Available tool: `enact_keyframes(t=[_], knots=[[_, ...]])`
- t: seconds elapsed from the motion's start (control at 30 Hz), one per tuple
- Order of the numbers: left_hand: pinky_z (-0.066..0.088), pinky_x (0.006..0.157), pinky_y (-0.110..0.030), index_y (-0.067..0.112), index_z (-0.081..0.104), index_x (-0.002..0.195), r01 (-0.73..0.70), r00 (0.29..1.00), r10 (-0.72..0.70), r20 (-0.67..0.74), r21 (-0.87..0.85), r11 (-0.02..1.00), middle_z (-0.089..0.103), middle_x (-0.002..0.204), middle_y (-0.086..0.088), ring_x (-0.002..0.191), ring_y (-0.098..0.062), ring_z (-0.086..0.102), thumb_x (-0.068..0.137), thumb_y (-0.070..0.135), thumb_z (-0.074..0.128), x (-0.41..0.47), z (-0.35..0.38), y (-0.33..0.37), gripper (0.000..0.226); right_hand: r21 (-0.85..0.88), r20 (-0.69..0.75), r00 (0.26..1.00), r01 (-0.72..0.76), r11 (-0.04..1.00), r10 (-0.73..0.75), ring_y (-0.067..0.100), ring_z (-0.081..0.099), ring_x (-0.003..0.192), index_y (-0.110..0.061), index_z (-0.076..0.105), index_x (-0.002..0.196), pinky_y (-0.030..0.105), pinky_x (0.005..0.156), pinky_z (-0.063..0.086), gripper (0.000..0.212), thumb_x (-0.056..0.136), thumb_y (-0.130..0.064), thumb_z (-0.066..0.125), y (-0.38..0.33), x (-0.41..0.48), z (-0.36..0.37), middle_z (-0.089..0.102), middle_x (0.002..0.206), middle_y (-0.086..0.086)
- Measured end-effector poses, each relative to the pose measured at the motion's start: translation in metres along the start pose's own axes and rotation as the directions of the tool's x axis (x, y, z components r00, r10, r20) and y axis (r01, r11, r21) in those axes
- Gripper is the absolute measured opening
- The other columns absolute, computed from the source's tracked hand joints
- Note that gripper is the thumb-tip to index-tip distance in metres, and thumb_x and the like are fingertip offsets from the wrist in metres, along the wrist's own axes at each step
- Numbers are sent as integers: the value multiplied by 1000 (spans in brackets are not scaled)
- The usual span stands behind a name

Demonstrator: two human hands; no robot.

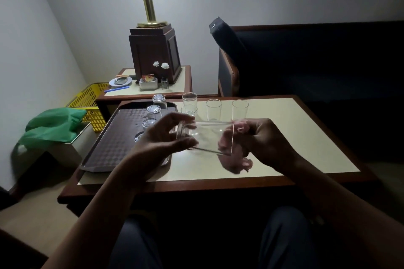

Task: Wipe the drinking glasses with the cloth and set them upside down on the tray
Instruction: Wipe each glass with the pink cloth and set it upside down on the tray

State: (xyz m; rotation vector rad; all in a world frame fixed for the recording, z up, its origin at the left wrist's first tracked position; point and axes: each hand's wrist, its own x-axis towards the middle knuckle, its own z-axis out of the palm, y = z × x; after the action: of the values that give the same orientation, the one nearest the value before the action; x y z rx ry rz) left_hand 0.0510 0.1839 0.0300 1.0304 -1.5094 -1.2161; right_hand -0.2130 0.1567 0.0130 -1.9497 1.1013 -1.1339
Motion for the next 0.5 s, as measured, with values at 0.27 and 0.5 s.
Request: enact_keyframes(t=[0.27, 0.5], knots=[[60, 75, -20, 4, 59, 131, 40, 991, -52, -127, -92, 995, 70, 120, -11, 97, -19, 75, 89, -4, 71, 5, -3, -9, 45, 585, 110, 973, -228, 779, 202, 32, 67, 123, -1, 65, 133, 43, 113, 49, 46, 93, -19, 52, -12, 6, -15, 71, 130, 19], [63, 71, -33, -1, 61, 132, 325, 945, -314, 93, -382, 865, 66, 109, -24, 87, -31, 68, 95, 18, 64, 13, 3, -13, 42, -324, 66, 938, 343, 882, -340, 9, 73, 104, -16, 71, 133, 26, 91, 61, 38, 95, -12, 73, -28, 8, -14, 76, 114, -3]])
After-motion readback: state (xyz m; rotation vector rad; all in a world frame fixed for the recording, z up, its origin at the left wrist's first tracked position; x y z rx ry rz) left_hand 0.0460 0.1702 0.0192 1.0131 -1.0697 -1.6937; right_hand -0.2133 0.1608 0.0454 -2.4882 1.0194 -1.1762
